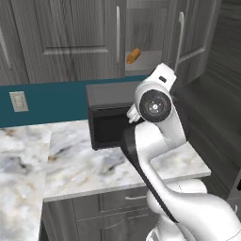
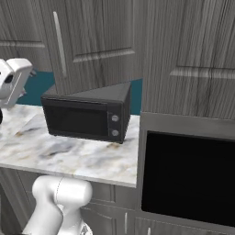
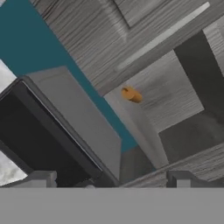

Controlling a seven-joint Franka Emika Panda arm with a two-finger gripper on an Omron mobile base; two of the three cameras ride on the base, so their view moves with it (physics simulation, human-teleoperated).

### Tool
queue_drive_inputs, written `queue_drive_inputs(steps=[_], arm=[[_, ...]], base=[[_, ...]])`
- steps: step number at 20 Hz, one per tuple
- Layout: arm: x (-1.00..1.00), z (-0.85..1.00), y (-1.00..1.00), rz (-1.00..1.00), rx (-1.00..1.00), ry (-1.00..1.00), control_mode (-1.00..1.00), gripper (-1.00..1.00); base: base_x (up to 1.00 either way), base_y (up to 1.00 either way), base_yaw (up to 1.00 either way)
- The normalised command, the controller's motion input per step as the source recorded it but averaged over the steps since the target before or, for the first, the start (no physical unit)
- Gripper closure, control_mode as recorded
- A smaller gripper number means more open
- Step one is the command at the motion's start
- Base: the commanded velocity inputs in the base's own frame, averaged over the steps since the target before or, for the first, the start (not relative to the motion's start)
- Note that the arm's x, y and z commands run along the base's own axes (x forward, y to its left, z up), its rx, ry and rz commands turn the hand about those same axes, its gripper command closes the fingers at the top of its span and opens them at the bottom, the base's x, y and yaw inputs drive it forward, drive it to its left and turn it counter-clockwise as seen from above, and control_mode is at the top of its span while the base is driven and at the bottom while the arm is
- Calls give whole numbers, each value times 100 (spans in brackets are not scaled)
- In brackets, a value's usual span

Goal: Open the cabinet, retrieve the rolling pin, and place it next to the meat on the cutting board to prepare for tenderizing.

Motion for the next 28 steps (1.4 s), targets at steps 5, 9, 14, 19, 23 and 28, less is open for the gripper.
queue_drive_inputs(steps=[5,9,14,19,23,28], arm=[[31,0,22,-3,-13,5,-100,-100],[39,-1,-4,-7,-6,13,-100,-100],[43,0,-9,-2,-3,12,-100,-100],[42,-1,-4,0,-3,9,-100,-100],[20,-3,-25,0,-1,3,-100,-100],[0,-5,-48,0,0,0,-100,-100]], base=[[0,0,0],[0,0,0],[0,0,0],[0,0,0],[0,0,0],[0,0,0]])
